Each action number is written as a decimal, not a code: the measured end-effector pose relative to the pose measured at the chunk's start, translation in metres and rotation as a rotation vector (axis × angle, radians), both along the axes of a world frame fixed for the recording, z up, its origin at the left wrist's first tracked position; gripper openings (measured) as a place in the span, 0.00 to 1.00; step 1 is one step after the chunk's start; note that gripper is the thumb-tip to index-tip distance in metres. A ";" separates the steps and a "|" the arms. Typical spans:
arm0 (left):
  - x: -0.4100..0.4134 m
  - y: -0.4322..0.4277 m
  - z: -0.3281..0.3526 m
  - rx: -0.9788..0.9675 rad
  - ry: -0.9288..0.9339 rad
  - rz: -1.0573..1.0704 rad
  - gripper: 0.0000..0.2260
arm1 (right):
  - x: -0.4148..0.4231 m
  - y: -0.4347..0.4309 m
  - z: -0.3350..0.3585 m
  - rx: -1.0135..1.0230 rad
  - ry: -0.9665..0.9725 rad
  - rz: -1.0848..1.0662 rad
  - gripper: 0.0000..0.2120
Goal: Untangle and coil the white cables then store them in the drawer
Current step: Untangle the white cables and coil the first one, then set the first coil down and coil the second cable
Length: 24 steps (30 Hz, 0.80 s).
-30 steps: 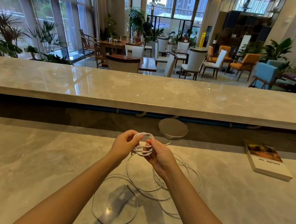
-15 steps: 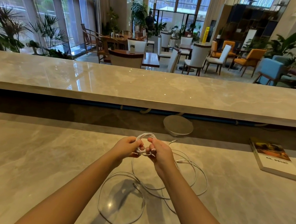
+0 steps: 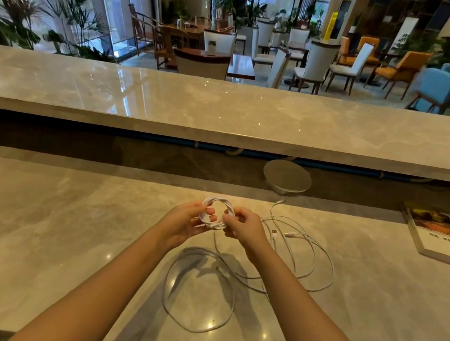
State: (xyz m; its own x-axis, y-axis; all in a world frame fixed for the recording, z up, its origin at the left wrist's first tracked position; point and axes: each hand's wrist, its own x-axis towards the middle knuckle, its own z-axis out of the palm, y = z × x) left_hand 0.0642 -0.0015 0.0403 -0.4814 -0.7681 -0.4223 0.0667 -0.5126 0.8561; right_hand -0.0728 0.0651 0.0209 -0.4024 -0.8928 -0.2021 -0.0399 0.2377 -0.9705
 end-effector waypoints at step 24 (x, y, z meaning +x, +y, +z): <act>0.056 -0.081 -0.113 -0.710 -0.817 -0.058 0.14 | 0.031 -0.039 -0.070 0.160 0.469 0.119 0.17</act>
